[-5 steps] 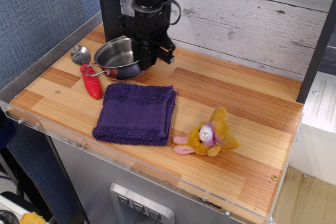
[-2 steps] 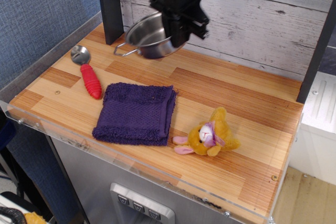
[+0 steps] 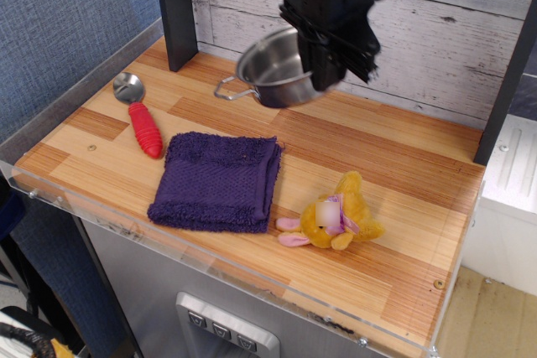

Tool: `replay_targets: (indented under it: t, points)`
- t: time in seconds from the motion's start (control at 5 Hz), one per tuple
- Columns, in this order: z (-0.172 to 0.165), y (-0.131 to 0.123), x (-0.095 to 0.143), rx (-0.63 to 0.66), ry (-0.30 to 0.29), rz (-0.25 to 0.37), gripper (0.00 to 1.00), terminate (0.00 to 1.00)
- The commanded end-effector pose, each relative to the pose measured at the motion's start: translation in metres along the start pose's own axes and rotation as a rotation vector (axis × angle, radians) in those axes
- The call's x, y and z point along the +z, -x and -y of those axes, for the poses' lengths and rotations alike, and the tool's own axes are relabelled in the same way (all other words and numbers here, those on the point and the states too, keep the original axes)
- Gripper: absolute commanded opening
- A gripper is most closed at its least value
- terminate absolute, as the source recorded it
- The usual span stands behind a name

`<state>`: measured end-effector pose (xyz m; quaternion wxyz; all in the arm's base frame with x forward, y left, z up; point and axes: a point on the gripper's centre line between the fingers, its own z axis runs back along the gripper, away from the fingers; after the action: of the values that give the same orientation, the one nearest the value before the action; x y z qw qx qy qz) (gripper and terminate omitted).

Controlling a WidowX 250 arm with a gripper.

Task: Move the bowl to the right of the blue towel.

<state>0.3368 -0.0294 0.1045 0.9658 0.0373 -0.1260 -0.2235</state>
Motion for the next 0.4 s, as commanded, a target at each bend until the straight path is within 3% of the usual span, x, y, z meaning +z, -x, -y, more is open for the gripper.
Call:
replay_targets:
  t: [0.0, 0.2]
  points:
    - [0.038, 0.006, 0.014, -0.121, 0.024, 0.051, 0.00, 0.00]
    - [0.051, 0.012, 0.006, -0.157, 0.039, 0.042, 0.00, 0.00]
